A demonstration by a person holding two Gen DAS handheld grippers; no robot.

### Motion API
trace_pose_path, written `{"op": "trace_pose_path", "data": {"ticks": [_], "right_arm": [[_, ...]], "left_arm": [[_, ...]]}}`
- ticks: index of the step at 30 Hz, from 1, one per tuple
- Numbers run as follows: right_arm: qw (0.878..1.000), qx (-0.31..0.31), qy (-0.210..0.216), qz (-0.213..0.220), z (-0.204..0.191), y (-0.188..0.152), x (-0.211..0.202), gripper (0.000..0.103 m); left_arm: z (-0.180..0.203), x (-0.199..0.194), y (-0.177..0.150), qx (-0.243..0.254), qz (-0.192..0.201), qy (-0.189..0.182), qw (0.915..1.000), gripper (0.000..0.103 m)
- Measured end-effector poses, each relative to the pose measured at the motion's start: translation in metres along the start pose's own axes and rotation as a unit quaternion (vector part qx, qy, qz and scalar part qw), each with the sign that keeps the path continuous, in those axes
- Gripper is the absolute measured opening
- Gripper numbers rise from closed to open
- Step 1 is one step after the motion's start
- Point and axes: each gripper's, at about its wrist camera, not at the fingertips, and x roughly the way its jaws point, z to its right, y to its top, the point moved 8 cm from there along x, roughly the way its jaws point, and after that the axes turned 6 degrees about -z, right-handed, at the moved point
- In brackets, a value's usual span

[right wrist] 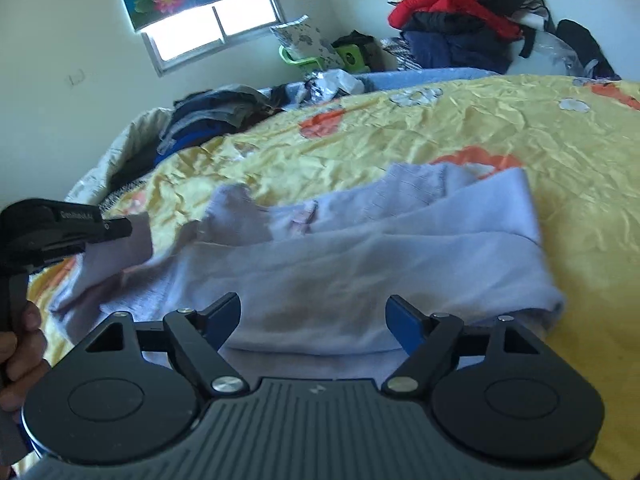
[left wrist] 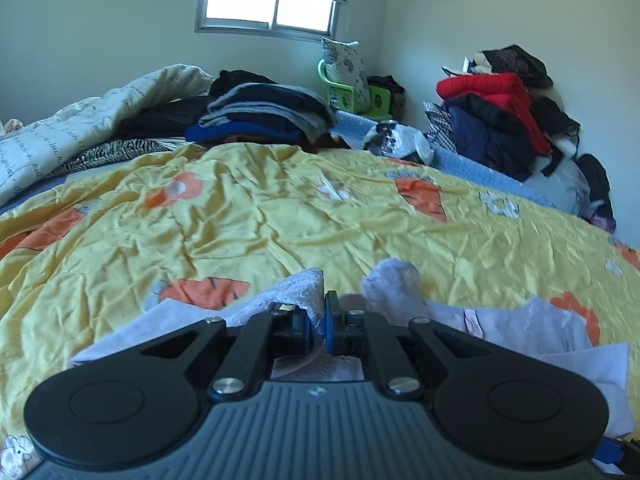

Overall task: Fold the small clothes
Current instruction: 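Carry the held sleeve with the left gripper across the shirt body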

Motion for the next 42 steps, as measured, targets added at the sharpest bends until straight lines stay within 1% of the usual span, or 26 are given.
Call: {"op": "trace_pose_path", "data": {"ticks": [2,4,8,13,19,22,25,28,34,42], "right_arm": [[1.0,0.002,-0.001,-0.007,0.004,-0.002,0.0,0.082],[1.0,0.012,0.004,-0.003,0.009,-0.001,-0.006,0.083],[1.0,0.016,-0.006,0.01,0.016,-0.001,-0.016,0.086],[1.0,0.021,-0.013,0.012,0.027,-0.009,-0.026,0.086],[0.999,0.026,-0.028,0.016,0.04,-0.018,-0.039,0.086],[0.999,0.018,-0.043,0.021,0.045,-0.02,-0.045,0.086],[0.998,-0.004,-0.063,0.02,0.046,-0.024,-0.048,0.087],[0.997,-0.013,-0.075,0.019,0.05,-0.027,-0.049,0.089],[0.997,0.0,-0.08,0.015,0.061,-0.034,-0.053,0.09],[0.996,0.014,-0.088,0.015,0.076,-0.043,-0.06,0.089]], "left_arm": [[0.007,0.001,-0.001,0.006,-0.002,-0.003,1.0,0.007],[0.015,0.0,-0.001,0.012,-0.002,-0.006,0.9999,0.007],[0.035,-0.001,0.0,0.027,-0.001,-0.018,0.9995,0.007],[0.068,-0.003,-0.004,0.051,-0.003,-0.033,0.9981,0.007],[0.107,0.0,-0.012,0.074,-0.017,-0.057,0.9955,0.007],[0.127,-0.002,-0.015,0.086,-0.021,-0.073,0.9934,0.007],[0.146,-0.003,-0.019,0.092,-0.031,-0.093,0.9909,0.007],[0.161,-0.006,-0.025,0.103,-0.034,-0.105,0.9885,0.007],[0.181,-0.008,-0.037,0.113,-0.046,-0.121,0.985,0.007],[0.201,-0.009,-0.044,0.117,-0.058,-0.136,0.9821,0.007]]}}
